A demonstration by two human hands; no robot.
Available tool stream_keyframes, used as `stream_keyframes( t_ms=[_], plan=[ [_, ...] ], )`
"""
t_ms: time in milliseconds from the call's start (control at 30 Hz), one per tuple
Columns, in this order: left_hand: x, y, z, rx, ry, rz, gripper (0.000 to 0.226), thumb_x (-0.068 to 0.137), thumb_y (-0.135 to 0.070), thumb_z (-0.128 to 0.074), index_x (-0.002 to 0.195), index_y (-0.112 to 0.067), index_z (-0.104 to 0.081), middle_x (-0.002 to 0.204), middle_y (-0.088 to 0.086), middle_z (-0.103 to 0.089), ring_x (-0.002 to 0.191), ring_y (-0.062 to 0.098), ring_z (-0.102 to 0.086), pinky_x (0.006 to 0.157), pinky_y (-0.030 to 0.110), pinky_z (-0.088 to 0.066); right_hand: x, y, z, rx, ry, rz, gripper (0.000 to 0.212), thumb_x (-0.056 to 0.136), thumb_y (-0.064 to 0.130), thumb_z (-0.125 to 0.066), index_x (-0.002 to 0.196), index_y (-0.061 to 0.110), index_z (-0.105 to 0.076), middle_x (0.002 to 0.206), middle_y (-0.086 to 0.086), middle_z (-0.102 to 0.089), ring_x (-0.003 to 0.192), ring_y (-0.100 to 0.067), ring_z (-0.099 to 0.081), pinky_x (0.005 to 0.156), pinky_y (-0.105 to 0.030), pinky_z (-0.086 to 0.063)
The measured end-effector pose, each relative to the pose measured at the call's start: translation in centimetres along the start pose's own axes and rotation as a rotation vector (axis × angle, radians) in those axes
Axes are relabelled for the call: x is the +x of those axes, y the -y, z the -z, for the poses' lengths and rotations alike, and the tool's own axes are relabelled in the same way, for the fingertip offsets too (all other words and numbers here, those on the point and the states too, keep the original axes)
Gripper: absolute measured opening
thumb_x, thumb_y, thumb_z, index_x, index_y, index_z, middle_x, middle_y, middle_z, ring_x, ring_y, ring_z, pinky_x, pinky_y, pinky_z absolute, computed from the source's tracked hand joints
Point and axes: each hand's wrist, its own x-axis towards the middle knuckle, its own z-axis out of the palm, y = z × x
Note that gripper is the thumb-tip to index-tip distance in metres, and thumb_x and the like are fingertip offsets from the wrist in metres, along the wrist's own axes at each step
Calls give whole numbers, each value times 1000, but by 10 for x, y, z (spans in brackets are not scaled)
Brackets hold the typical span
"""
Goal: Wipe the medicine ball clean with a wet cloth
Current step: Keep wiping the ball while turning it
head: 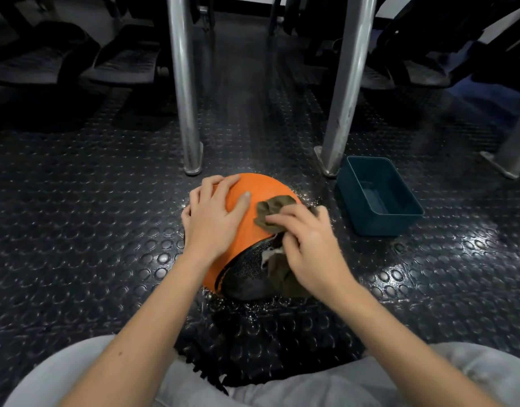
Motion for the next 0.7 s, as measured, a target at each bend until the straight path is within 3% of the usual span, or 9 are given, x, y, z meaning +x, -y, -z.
stream_keyframes(
  t_ms=[167, 333, 433, 533, 567, 700],
  plan=[
    [-4, -3, -3, 25, 11, -50, 42, 94, -50, -41, 135, -39, -43, 135, -17, -33, 127, 7, -21, 107, 41, -16, 26, -43, 12, 24, 37, -284, 42, 85, -10, -43, 110, 13, -68, 106, 4, -59, 98, -23, -46, 82, -3, -20],
    [-1, -6, -8, 56, 20, -87, 45, 91, -56, -40, 134, -42, -44, 135, -19, -36, 127, 7, -23, 107, 38, -17, 7, 6, 12, 40, 33, 0, 37, 80, -4, -46, 100, 10, -72, 101, 0, -66, 86, -22, -41, 76, -16, -28],
    [-2, -7, -9, 52, 29, -122, 50, 87, -59, -40, 134, -43, -45, 134, -19, -38, 126, 8, -24, 107, 37, -17, 23, -17, 18, 64, 95, -105, 40, 83, -8, -44, 103, 12, -72, 108, 2, -66, 92, -25, -47, 81, -8, -26],
    [-4, -16, -15, 110, 37, -155, 46, 92, -56, -43, 135, -40, -44, 136, -18, -37, 127, 8, -23, 108, 38, -16, 33, -45, 25, 72, 35, -287, 43, 83, -11, -44, 106, 13, -71, 110, 1, -66, 101, -23, -53, 91, -15, -29],
    [-5, -19, -17, 126, 34, -164, 47, 92, -57, -41, 135, -40, -44, 135, -18, -37, 127, 8, -23, 108, 38, -15, 31, -43, 26, 69, 15, -307, 42, 83, -11, -44, 105, 12, -71, 109, 0, -66, 99, -21, -52, 90, -11, -27],
    [-4, -21, -20, 145, 26, -160, 56, 83, -61, -32, 134, -42, -46, 133, -19, -38, 125, 7, -25, 106, 36, -18, 8, -10, 23, 96, 8, -103, 39, 81, -3, -42, 100, 10, -73, 102, 5, -65, 86, -14, -40, 84, -3, -23]
  ],
)
